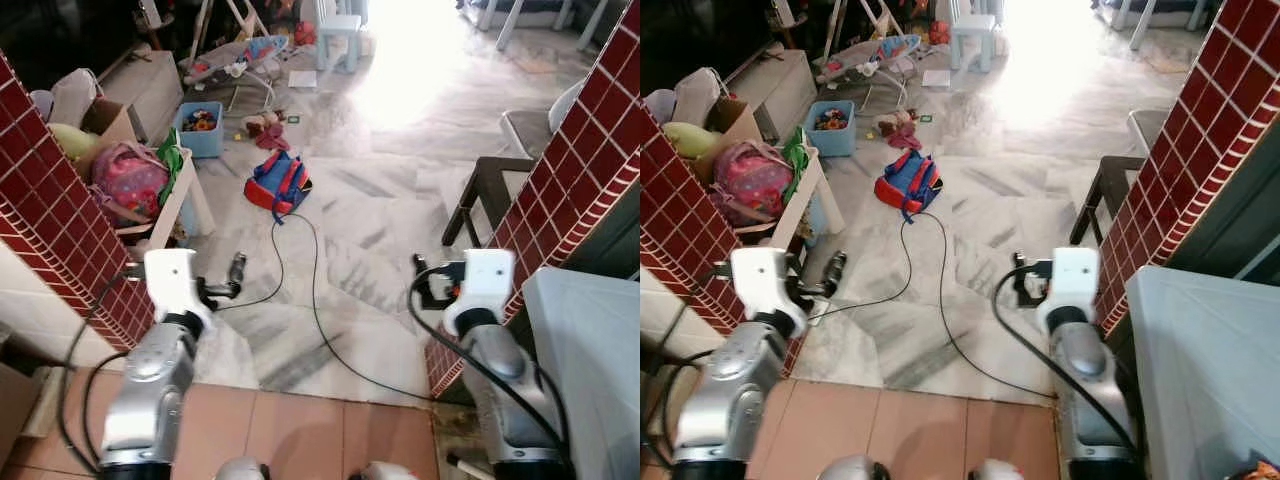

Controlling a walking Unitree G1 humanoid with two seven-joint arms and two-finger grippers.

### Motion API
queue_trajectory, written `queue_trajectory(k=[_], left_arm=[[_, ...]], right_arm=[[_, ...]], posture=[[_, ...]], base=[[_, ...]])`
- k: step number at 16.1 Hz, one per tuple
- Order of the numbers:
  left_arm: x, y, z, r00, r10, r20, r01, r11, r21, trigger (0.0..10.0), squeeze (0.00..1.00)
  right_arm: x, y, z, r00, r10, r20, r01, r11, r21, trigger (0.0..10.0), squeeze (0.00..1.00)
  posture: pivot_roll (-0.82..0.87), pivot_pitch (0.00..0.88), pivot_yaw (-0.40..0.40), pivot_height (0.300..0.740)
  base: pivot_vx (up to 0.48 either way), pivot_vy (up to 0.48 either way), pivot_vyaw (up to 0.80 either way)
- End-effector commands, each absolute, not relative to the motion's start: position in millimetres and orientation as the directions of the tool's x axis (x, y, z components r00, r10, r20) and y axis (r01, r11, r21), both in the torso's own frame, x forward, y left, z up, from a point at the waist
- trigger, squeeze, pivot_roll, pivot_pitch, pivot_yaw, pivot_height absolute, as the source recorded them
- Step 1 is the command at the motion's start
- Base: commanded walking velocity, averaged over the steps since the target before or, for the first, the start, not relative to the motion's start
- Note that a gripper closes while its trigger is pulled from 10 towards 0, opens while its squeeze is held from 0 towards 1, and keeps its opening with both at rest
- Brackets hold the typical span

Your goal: Restocking fridge

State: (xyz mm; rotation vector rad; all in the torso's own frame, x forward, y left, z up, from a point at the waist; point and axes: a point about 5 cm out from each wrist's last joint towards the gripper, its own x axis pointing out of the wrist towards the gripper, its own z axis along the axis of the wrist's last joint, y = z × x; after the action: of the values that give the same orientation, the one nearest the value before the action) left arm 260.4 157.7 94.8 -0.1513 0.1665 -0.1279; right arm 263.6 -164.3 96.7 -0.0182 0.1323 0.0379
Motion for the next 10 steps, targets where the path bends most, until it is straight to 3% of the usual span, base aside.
queue_trajectory(k=[1,3,6,10], left_arm=[[263.5,156.9,103.0,0.981,-0.149,-0.124,0.132,0.982,-0.138,10.0,0.00],[267.1,153.2,105.6,0.981,-0.159,-0.115,0.142,0.979,-0.144,10.0,0.00],[269.6,152.0,106.4,0.981,-0.160,-0.106,0.144,0.979,-0.146,10.0,0.00],[268.7,148.0,105.9,0.980,-0.173,-0.101,0.158,0.977,-0.142,10.0,0.00]], right_arm=[[270.6,-157.5,113.7,0.995,0.077,-0.059,-0.079,0.996,-0.033,10.0,0.00],[273.5,-162.9,111.5,0.995,0.059,-0.086,-0.060,0.998,-0.013,10.0,0.00],[275.4,-166.6,111.4,0.994,0.059,-0.087,-0.061,0.998,-0.021,10.0,0.00],[278.1,-161.0,111.5,0.994,0.061,-0.086,-0.062,0.998,-0.013,10.0,0.00]], posture=[[-0.03,0.000,0.040,0.740],[-0.03,0.000,0.031,0.740],[-0.02,0.000,0.013,0.740],[-0.02,0.000,0.023,0.740]], base=[[0.000,0.345,0.00],[0.000,0.386,-0.28],[0.000,0.458,-0.80],[0.000,0.000,-0.80]])
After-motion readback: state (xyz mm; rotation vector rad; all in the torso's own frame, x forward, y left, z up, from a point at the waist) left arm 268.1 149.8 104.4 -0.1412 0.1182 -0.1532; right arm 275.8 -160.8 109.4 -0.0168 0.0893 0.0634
